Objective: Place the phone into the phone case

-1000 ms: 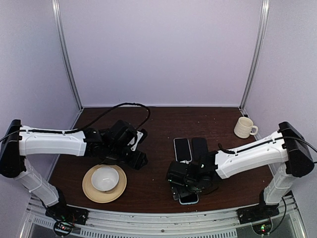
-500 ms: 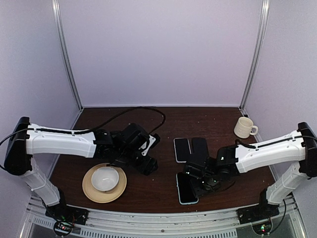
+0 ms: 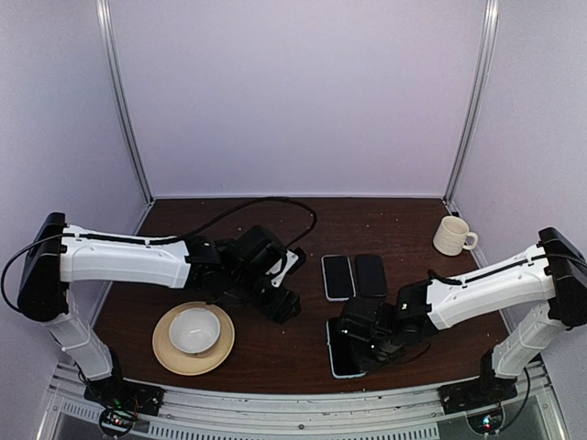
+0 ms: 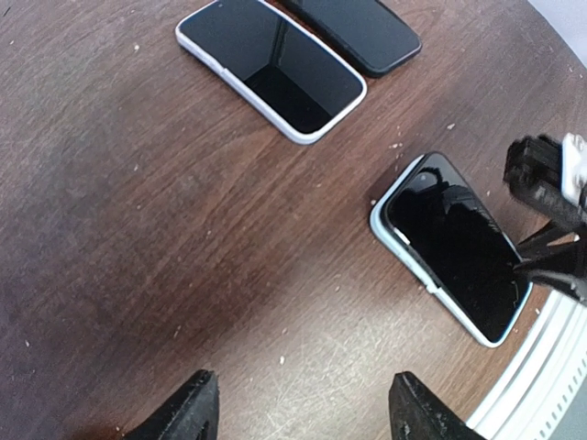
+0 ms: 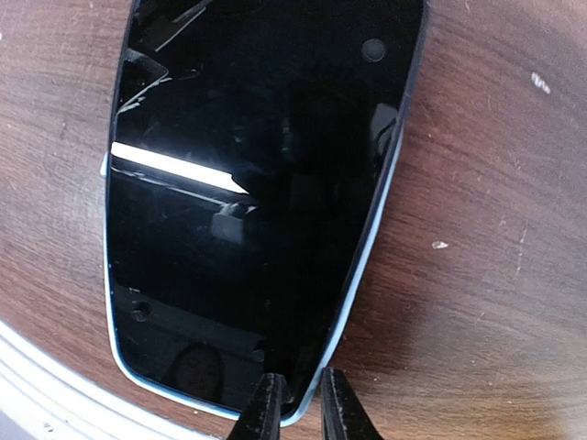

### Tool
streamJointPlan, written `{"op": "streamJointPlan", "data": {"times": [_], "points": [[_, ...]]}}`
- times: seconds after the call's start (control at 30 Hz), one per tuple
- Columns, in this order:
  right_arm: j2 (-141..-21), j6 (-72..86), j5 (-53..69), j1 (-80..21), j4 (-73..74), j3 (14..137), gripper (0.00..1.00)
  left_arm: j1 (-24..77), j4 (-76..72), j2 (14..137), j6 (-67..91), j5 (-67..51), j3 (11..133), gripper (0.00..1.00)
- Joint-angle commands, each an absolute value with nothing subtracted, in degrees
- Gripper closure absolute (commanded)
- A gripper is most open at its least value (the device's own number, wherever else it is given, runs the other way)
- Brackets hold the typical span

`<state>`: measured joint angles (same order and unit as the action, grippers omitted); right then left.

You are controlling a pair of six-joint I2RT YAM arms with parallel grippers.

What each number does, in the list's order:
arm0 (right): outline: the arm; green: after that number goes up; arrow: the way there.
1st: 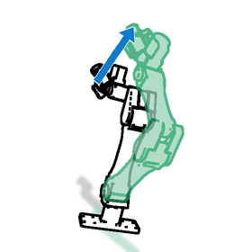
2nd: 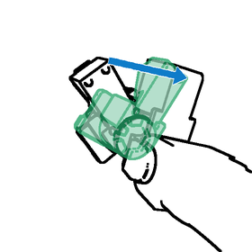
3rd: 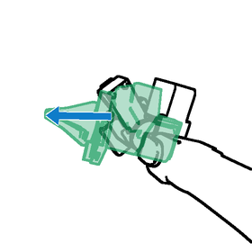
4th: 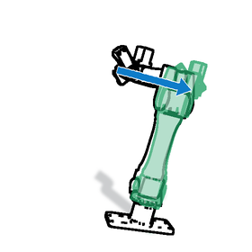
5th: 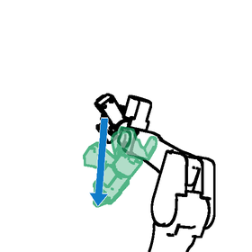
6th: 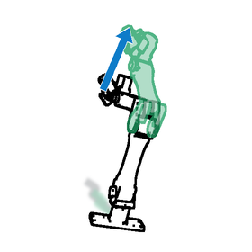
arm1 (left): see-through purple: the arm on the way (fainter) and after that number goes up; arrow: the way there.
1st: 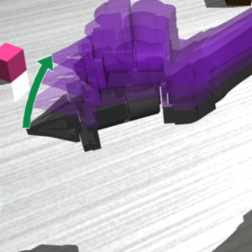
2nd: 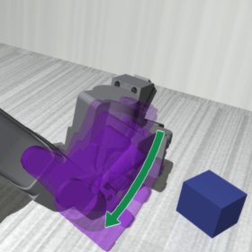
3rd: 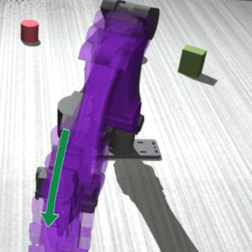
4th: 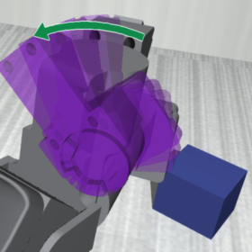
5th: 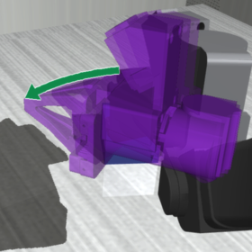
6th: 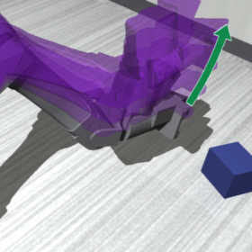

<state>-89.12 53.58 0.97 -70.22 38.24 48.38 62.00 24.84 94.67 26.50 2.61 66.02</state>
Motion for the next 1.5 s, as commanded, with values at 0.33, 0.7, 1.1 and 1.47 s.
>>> {"op": "streamJointPlan", "data": {"times": [0.33,0.7,1.1,1.47], "points": [[-86.25,36.02,-24.83,-71.93,45.99,62.01,0.02,62.19,24.68,98.06,25.29,-1.61,73.21,0.32],[-92.82,52.1,-7.98,-68.79,37.91,58.2,0.01,61.61,24.66,96.3,24.96,0.98,71.77,0.28],[-100.73,57.87,-4.64,-70.26,36.65,57.22,0.01,61.6,24.73,96.69,24.57,0.67,70.57,0.28],[-103.5,57.39,-8.89,-71.85,43.31,60.3,0.21,61.51,24.96,96.72,24.48,0.67,70.57,0.28]]}}
